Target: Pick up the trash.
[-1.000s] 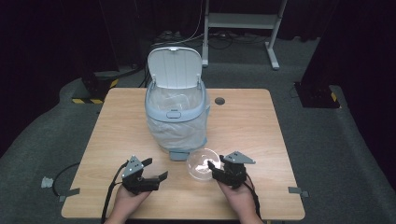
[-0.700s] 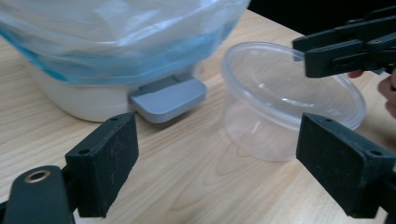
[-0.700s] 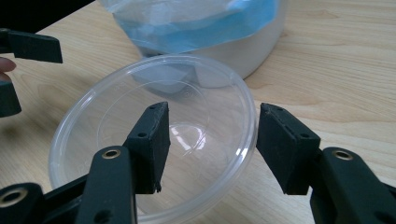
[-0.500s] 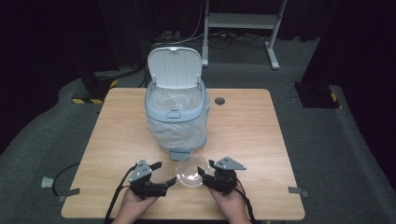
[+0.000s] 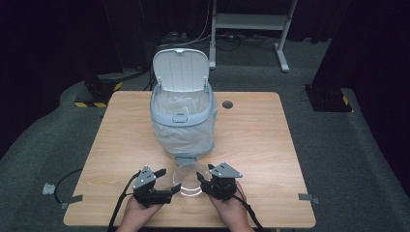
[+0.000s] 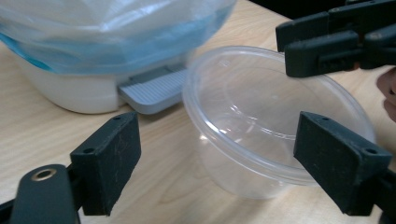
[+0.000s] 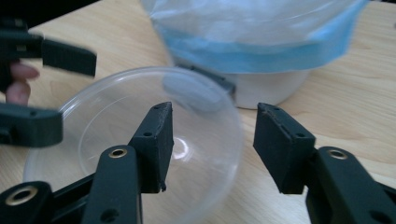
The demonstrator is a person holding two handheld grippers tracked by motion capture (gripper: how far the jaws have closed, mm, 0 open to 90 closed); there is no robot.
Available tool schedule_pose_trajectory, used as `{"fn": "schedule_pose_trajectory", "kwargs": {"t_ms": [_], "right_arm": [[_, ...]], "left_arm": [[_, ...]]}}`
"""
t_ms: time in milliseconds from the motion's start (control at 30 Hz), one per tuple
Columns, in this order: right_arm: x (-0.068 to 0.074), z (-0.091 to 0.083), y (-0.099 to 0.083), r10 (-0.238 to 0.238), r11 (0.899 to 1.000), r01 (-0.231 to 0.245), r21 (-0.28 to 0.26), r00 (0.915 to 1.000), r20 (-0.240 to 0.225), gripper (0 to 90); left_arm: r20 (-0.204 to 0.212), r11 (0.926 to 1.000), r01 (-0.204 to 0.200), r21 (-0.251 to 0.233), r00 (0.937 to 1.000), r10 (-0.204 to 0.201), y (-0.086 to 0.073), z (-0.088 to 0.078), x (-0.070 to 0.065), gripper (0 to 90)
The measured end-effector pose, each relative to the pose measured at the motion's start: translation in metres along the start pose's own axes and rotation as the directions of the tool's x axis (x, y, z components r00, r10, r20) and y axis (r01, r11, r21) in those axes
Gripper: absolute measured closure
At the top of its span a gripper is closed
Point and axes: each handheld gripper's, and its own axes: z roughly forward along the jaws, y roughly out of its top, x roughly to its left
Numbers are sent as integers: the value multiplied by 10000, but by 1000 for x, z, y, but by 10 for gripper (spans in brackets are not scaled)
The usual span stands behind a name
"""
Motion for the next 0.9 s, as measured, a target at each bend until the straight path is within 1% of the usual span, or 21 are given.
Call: {"fn": "schedule_pose_trajectory", "kwargs": {"t_ms": [67,133,167,267,333,400,433,500,633,733,900], "right_arm": [[0,-4,0,50,10000,-50,-16,10000,-73,500],[2,-7,-3,236,9997,-236,-6,9992,-326,507],[4,-7,-4,227,9997,-226,40,9989,-406,505],[8,-8,-6,291,9994,-284,181,9987,-411,479],[8,-7,-8,432,9988,-422,266,9983,-385,459],[8,-6,-9,527,9978,-509,414,9976,-443,443],[7,-5,-9,558,9977,-539,402,9972,-488,439],[7,-3,-10,747,9965,-721,417,9951,-644,426],[3,1,-10,1083,9935,-1046,451,9902,-877,417],[1,3,-10,1345,9902,-1298,508,9855,-1032,415],[-2,5,-11,1576,9869,-1516,560,9794,-1264,409]], "left_arm": [[59,10000,11,42,10000,-11,0,1,-1,158],[246,10000,51,39,9997,-52,0,2,-2,161],[282,10000,51,46,9996,-53,0,2,-3,165],[427,9999,61,99,9991,-65,0,3,-3,169],[531,9999,73,117,9986,-80,-1,3,-5,171],[641,9999,98,105,9979,-105,-1,4,-6,172],[712,9999,79,106,9974,-86,-1,5,-6,175],[805,9999,102,93,9967,-109,-2,5,-7,184],[986,9993,366,85,9944,-373,-3,7,-3,183],[1051,9992,398,74,9936,-404,-3,6,-2,188],[1244,9981,615,77,9903,-620,-5,7,0,188]]}}
